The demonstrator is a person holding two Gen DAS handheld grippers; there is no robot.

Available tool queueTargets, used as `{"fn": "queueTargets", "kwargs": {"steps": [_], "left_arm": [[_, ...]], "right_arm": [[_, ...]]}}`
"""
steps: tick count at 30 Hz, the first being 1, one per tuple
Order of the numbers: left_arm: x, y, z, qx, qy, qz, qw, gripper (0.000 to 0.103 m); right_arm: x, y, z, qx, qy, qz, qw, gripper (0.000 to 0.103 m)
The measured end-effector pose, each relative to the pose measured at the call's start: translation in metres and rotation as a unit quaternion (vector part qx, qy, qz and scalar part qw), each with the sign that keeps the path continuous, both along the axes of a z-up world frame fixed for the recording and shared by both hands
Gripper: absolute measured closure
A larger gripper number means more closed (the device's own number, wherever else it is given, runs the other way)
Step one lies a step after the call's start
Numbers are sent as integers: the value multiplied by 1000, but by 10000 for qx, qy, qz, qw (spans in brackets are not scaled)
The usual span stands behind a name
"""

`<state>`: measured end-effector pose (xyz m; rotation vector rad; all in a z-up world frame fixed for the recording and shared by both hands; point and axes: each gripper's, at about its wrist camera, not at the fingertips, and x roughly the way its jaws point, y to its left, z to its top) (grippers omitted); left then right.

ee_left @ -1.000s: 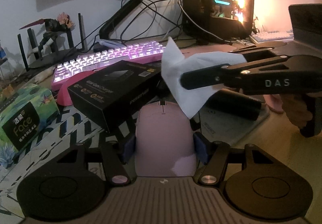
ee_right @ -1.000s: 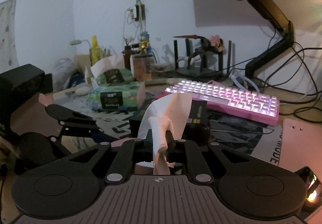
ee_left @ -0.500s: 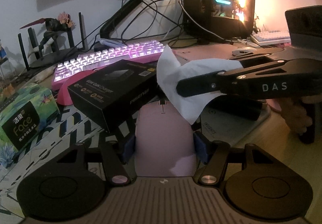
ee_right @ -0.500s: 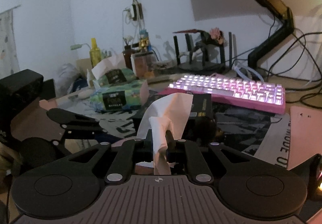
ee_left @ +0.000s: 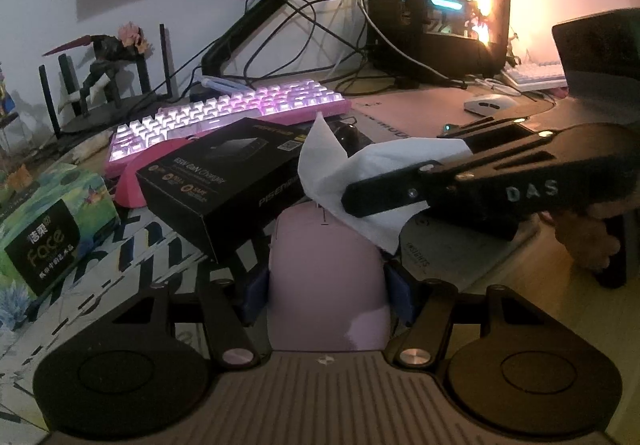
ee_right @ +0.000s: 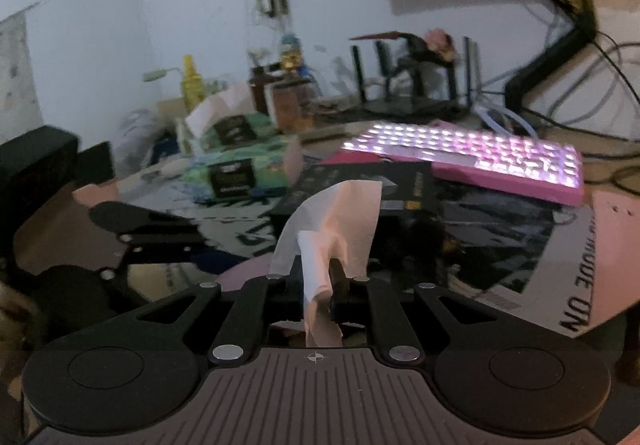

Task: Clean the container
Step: 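Wipe the mouse top with the tissue in the right gripper while the left gripper holds it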

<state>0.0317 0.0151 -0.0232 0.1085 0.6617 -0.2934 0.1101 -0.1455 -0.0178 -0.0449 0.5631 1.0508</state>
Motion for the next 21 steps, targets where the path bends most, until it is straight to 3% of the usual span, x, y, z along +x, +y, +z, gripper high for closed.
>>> {"fn": "queueTargets", "kwargs": {"steps": [11, 21], "left_arm": [[3, -1, 0, -7, 1, 0, 10000, 42], [3, 5, -1, -2, 2, 10, 10000, 42]], "right_arm": [[7, -2, -4, -147, 89, -261, 9995, 91], [-3, -2, 3, -21, -30, 115, 9999, 91]]}}
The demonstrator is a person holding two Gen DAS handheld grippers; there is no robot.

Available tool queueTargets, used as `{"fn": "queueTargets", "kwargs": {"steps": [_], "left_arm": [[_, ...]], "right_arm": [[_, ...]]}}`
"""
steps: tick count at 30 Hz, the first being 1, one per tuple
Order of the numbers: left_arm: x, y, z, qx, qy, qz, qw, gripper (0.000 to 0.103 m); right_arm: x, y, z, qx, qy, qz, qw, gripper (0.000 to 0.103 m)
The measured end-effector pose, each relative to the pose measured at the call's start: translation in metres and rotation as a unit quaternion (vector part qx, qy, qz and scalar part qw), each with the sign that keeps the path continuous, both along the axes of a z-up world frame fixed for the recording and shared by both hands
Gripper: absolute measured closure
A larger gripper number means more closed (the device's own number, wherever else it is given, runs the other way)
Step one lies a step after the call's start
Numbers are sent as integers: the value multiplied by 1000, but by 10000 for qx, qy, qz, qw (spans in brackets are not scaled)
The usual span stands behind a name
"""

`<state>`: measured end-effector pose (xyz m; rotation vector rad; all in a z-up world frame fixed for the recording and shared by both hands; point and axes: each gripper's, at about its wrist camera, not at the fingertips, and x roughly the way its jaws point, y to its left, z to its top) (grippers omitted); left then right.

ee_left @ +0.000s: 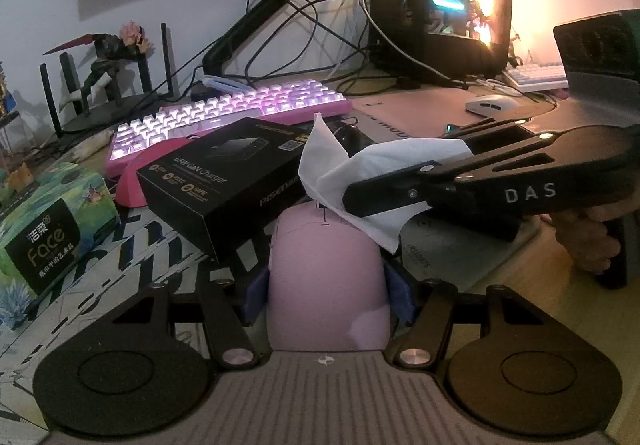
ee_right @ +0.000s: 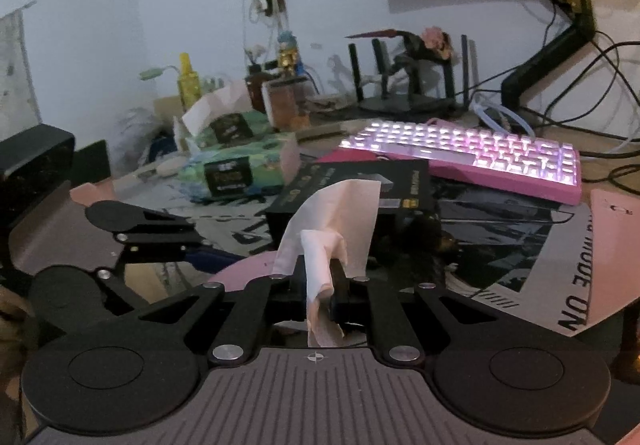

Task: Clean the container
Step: 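Wipe the mouse top with the tissue in the right gripper while the left gripper holds it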

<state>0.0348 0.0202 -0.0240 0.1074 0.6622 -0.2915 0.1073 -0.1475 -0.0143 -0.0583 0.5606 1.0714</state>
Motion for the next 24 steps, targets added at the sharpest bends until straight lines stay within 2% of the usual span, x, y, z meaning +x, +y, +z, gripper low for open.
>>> {"fn": "queueTargets", "kwargs": {"steps": [7, 24], "left_arm": [[1, 2, 0, -12, 4, 0, 10000, 42], [1, 3, -1, -16, 4, 3, 10000, 42]], "right_arm": [[-5, 0, 4, 85, 16, 241, 9997, 91], [6, 1, -1, -53, 220, -264, 9994, 90]]}}
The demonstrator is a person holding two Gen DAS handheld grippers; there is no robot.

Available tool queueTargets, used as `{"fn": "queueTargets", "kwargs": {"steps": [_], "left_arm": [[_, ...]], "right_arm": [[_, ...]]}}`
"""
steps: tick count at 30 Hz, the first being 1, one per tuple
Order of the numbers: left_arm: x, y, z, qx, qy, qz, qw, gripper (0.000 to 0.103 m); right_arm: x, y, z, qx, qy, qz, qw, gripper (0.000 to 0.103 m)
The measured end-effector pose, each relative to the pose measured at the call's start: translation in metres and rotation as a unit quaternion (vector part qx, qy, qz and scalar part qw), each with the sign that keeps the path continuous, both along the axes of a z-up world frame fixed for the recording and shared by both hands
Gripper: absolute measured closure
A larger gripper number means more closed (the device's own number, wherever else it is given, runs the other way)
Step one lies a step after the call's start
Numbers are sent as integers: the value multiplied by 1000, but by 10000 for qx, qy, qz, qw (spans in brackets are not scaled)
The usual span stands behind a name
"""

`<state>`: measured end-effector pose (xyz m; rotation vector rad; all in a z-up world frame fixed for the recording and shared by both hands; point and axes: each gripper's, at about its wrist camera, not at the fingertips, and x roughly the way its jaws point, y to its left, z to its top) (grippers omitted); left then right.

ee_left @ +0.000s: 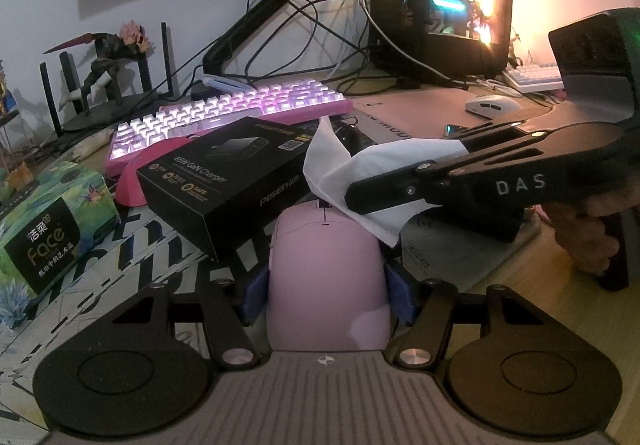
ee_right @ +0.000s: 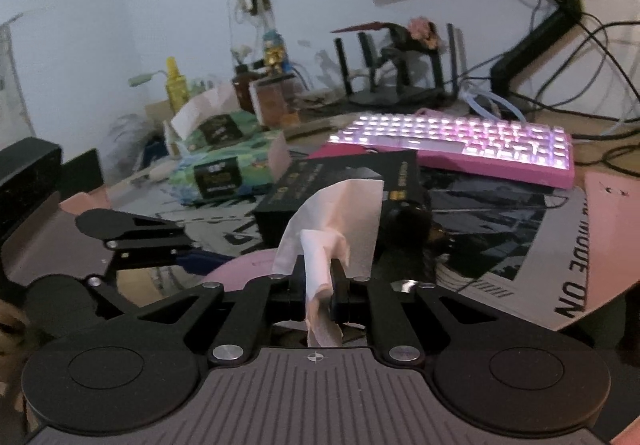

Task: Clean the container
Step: 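Wipe the mouse top with the tissue in the right gripper while the left gripper holds it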

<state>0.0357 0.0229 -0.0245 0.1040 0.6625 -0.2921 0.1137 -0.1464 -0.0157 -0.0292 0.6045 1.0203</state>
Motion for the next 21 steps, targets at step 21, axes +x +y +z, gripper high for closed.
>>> {"fn": "queueTargets", "kwargs": {"steps": [21], "left_arm": [[-1, 1, 0, 3, 0, 5, 10000, 42]], "right_arm": [[-6, 2, 3, 109, -143, 359, 9992, 91]]}}
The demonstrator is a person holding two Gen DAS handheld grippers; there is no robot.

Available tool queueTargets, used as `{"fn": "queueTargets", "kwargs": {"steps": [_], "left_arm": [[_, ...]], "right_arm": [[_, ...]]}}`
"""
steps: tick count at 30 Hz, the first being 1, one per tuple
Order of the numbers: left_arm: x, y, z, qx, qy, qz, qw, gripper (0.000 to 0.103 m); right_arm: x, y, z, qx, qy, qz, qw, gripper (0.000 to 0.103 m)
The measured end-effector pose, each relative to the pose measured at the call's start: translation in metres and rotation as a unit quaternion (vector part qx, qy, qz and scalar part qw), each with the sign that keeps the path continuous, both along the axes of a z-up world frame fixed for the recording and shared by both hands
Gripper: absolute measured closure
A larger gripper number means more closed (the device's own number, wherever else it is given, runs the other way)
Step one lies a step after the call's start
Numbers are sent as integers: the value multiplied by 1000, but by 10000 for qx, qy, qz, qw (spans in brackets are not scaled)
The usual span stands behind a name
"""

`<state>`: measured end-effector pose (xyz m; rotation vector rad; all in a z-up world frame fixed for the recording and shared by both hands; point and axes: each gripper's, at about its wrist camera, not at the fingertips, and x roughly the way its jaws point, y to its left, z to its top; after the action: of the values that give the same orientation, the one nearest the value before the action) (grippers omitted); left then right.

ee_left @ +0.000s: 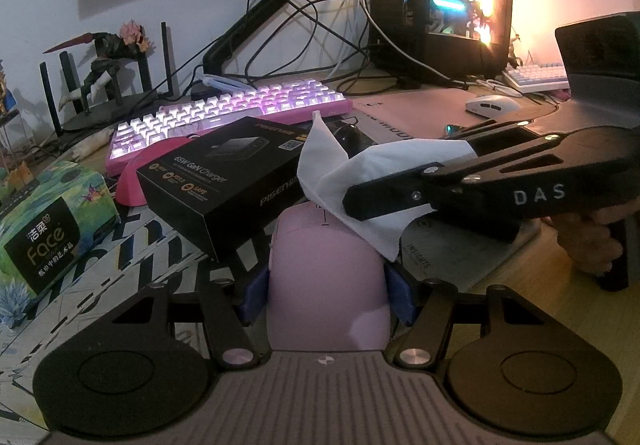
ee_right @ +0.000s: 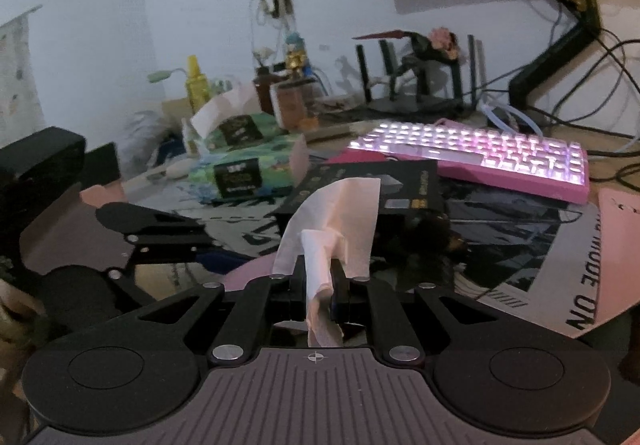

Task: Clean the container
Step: 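Wipe the mouse top with the tissue in the right gripper while the left gripper holds it, then rub the tissue back and forth over the mouse buttons with the right gripper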

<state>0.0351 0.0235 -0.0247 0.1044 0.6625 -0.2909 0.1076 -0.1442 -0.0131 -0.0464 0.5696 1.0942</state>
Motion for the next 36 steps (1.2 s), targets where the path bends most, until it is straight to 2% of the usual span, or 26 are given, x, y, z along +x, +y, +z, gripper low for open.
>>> {"fn": "queueTargets", "kwargs": {"steps": [8, 23, 36], "left_arm": [[0, 0, 0, -1, 0, -1, 10000, 42], [0, 1, 0, -3, -1, 0, 10000, 42], [0, 1, 0, -6, 1, 1, 10000, 42]], "right_arm": [[1, -1, 1, 69, 32, 99, 9999, 90], [9, -1, -6, -188, 106, -473, 9986, 91], [-1, 1, -1, -127, -90, -133, 9998, 91]]}}
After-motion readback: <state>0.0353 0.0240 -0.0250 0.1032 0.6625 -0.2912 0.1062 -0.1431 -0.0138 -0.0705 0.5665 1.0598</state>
